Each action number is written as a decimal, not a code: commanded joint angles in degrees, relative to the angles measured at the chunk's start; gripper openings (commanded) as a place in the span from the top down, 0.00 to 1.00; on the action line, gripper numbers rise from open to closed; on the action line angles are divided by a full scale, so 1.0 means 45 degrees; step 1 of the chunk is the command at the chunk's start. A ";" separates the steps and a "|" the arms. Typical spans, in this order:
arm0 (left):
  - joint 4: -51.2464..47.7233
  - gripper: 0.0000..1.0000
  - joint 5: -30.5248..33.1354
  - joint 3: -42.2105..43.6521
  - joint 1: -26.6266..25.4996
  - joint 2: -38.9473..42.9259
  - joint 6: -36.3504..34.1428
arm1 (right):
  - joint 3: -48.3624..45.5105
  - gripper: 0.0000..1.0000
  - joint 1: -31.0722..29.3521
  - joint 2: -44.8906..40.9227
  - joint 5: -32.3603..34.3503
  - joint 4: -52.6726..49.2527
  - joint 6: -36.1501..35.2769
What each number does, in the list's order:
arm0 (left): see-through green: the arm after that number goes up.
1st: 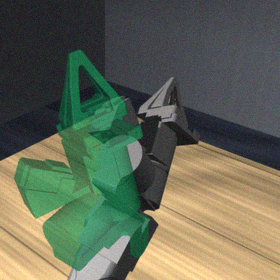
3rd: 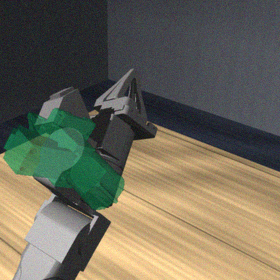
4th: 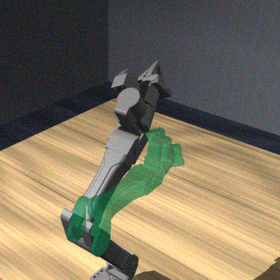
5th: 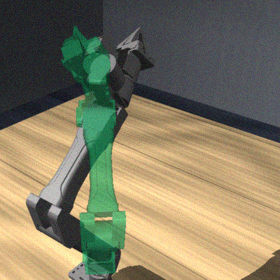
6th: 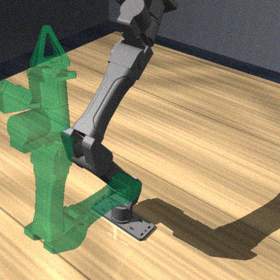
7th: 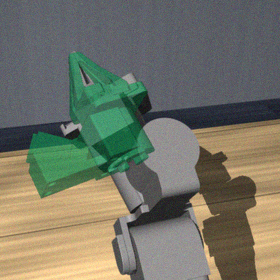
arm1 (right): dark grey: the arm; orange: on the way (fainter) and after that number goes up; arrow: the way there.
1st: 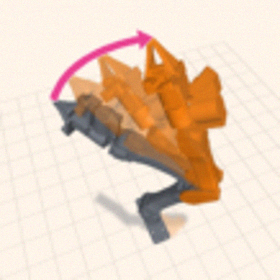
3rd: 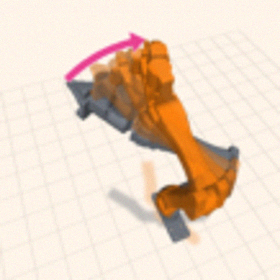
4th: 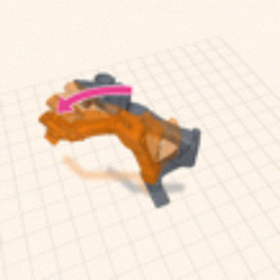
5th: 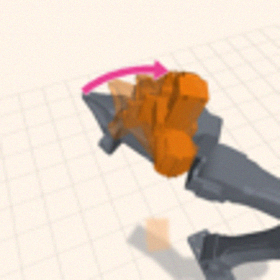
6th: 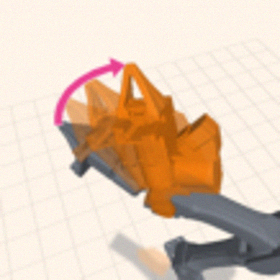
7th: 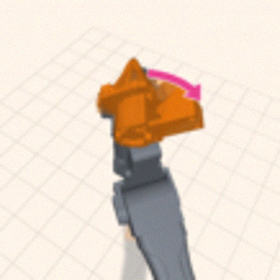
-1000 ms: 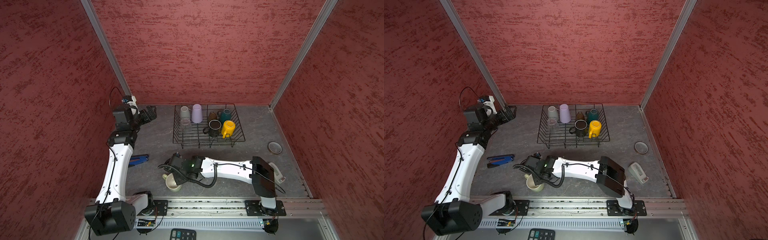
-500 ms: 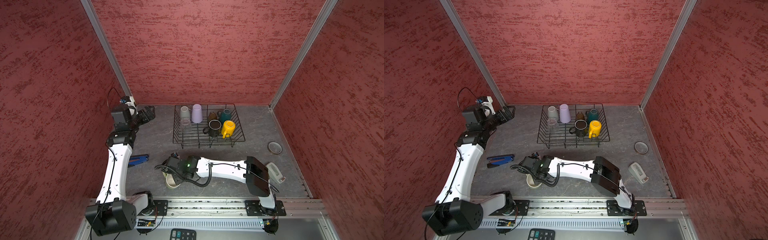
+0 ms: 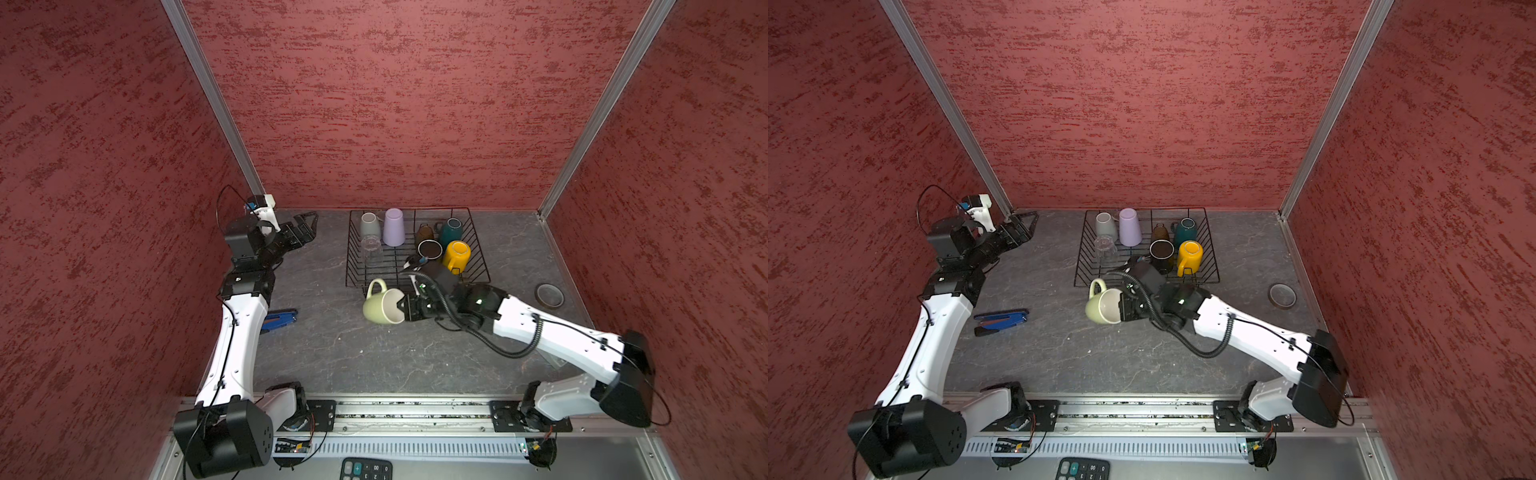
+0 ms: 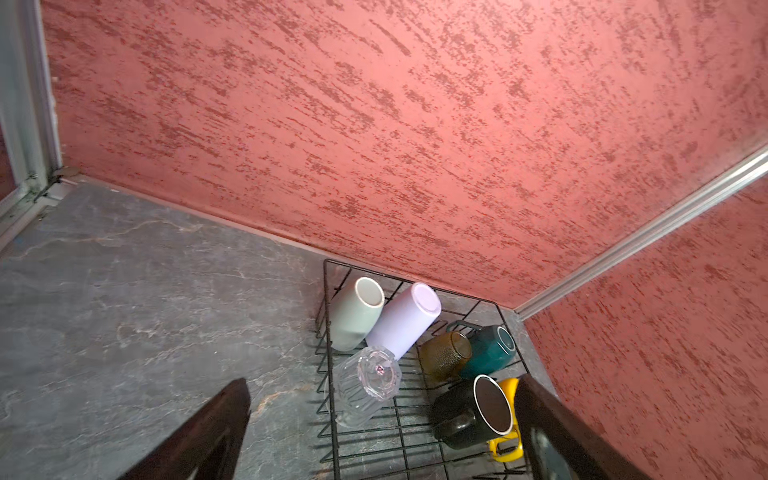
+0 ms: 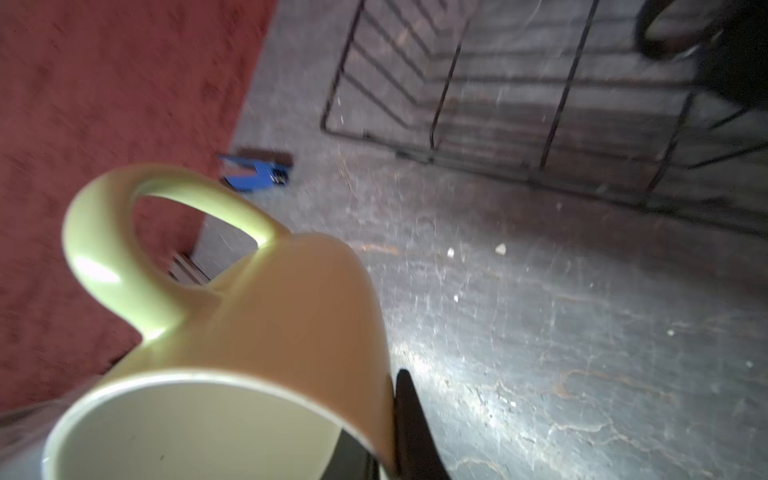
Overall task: Load the cups into the dish rack
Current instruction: 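Carry the pale green mug toward the left gripper while the left reaches over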
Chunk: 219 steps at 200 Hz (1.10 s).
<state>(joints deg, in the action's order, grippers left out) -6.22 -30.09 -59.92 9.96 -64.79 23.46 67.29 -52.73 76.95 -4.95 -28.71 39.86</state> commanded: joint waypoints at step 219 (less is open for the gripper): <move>0.9232 0.00 -0.8029 0.3338 -0.5826 -0.0419 0.0175 | -0.2344 1.00 0.5646 -0.2080 -0.9068 0.9537 0.0916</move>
<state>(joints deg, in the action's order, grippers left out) 33.78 -65.10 -44.12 -15.84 -66.63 25.56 55.68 -27.42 69.95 -40.14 4.01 43.72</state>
